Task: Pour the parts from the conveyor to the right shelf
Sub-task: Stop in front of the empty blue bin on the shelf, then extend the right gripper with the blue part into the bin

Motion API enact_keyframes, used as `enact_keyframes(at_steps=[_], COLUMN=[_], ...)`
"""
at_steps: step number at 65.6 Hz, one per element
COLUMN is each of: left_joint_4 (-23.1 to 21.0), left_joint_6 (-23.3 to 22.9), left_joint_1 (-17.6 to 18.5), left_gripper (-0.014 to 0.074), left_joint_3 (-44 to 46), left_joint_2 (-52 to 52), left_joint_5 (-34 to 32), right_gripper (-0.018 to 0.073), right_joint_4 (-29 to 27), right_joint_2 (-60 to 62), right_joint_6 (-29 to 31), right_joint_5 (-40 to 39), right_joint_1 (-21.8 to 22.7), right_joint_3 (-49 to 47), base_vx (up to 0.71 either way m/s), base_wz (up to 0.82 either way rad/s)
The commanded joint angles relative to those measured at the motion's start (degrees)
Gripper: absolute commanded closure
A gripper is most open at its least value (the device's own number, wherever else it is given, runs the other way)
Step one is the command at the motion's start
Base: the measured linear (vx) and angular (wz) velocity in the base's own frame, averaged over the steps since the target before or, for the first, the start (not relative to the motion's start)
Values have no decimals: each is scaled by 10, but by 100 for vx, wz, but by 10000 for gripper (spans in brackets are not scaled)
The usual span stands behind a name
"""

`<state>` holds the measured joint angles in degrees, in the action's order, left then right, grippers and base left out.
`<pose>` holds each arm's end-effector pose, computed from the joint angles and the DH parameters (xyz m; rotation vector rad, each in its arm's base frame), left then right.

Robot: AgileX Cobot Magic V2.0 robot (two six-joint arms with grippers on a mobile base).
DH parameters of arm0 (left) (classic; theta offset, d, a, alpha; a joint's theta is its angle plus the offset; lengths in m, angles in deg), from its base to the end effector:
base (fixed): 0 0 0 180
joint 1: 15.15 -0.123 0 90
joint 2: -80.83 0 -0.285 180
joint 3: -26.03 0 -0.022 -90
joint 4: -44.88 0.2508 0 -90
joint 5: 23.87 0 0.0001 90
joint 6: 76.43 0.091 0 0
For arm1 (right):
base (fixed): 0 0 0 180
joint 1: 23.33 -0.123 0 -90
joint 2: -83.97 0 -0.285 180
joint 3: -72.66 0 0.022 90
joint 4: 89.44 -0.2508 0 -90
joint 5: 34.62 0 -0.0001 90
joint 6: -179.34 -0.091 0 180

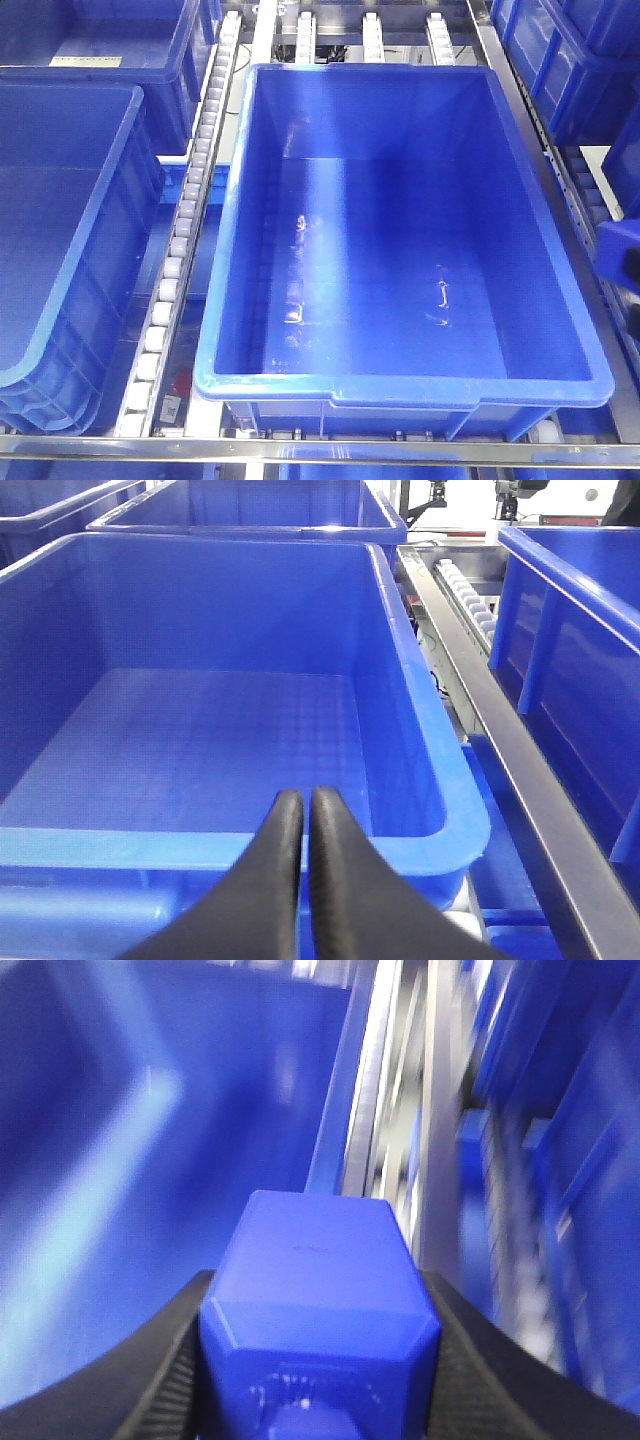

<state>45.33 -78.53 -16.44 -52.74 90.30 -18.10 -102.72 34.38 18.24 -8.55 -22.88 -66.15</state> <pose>0.0596 0.0014 0.1931 -0.0427 1.6402 -0.0042 0.1476 0.0080 0.3185 -0.1781 2.0185 0.0212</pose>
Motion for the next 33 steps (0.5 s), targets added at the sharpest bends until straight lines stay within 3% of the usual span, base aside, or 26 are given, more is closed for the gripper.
enact_keyframes(at_steps=[1, 16, 22, 33], left_joint_4=[-5, -5, -5, -5], left_joint_6=[-5, -5, -5, -5], left_joint_1=[-2, -2, -2, -2], left_gripper=[602, 602, 602, 602], left_joint_3=[11, 11, 11, 11], left_joint_2=[9, 9, 9, 9], left_joint_5=[-45, -45, -45, -45], right_gripper=[564, 564, 564, 564], right_joint_4=[-15, -5, 19, 113], right_joint_2=[-27, -85, -122, -214], right_joint_6=[-1, -3, -39, -141], right_joint_5=[-33, -25, 1, 44], right_joint_1=[3, 3, 0, -83], right_joint_3=[-27, -79, -116, -194], base_vx=[0, 0, 0, 0], base_wz=[0, 0, 0, 0])
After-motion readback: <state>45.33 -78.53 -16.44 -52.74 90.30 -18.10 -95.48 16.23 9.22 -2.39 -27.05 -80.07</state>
